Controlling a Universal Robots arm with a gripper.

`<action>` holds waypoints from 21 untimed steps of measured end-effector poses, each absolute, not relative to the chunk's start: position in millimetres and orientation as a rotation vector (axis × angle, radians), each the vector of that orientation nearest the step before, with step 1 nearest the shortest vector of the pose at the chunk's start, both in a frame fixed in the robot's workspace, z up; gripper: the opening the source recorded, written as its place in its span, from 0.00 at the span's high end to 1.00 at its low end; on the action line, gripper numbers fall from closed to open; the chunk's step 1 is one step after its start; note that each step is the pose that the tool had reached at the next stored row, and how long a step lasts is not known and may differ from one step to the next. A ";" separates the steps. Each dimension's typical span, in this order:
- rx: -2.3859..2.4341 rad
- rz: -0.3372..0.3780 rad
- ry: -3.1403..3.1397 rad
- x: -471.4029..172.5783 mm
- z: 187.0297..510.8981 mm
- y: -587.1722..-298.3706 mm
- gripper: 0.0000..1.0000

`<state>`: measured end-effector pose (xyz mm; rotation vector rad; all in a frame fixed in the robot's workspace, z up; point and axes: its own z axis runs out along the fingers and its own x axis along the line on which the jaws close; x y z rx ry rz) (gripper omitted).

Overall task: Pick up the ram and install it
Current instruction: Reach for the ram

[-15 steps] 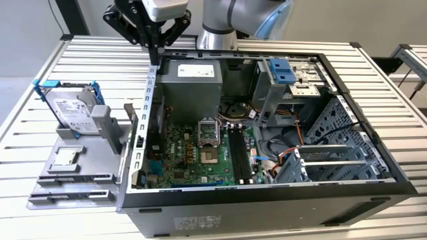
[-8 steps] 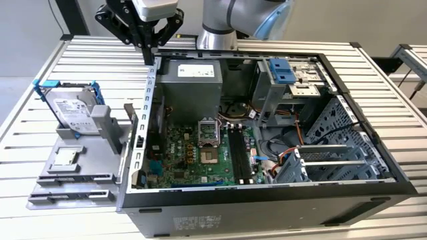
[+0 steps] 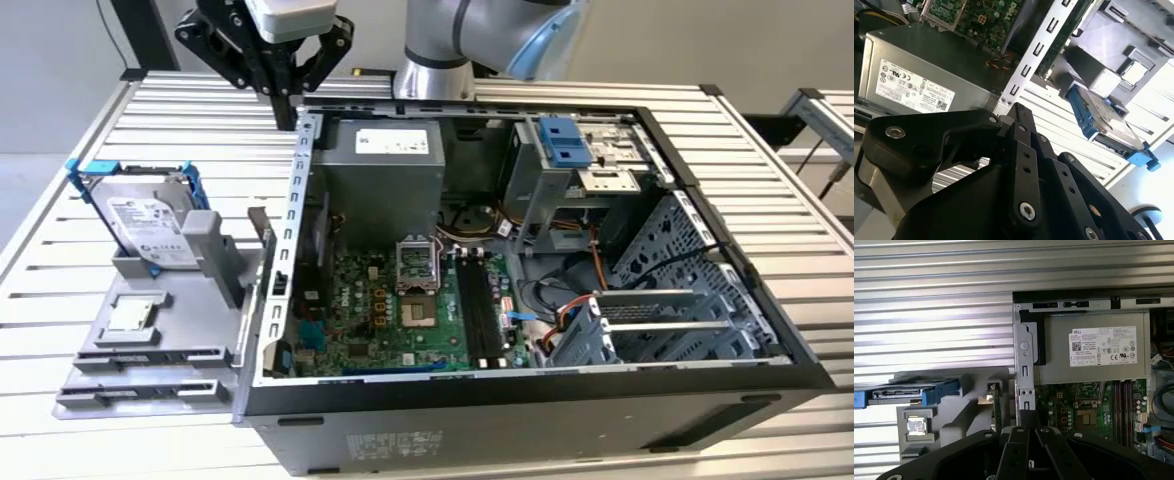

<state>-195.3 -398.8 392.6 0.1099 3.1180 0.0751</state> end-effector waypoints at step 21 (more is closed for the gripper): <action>0.110 0.075 3.118 -231.1 392.6 -398.8 1.00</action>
